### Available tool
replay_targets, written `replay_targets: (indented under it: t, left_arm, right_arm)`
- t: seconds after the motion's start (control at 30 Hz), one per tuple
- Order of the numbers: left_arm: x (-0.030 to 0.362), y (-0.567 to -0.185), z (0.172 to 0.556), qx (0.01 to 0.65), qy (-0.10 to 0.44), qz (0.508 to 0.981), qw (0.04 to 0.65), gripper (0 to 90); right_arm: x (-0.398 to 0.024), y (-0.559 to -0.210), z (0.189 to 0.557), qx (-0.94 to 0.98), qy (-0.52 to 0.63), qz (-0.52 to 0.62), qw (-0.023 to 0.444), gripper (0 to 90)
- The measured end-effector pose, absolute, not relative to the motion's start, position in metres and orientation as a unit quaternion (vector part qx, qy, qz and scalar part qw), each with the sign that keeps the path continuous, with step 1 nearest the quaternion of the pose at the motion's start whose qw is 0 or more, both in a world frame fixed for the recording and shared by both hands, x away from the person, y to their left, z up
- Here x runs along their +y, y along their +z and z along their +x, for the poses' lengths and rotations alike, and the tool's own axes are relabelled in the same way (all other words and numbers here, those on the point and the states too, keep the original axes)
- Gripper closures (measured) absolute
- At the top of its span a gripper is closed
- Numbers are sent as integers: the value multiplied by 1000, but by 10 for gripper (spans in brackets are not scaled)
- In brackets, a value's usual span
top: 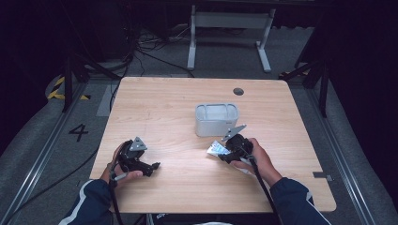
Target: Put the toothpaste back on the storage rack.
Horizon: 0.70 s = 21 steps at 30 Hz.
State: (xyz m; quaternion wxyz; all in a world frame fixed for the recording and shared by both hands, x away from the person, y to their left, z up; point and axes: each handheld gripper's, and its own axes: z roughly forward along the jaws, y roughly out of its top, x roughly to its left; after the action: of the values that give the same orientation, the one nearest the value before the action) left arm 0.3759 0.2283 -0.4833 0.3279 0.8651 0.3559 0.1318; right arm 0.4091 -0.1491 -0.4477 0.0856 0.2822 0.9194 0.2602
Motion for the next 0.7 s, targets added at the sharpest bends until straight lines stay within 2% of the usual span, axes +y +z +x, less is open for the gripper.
replay_targets:
  t: [0.7]
  left_arm:
    - [228, -483, 376, 356, 131, 866, 326, 1]
  right_arm:
    - [-174, -425, 397, 904, 318, 272, 88, 639]
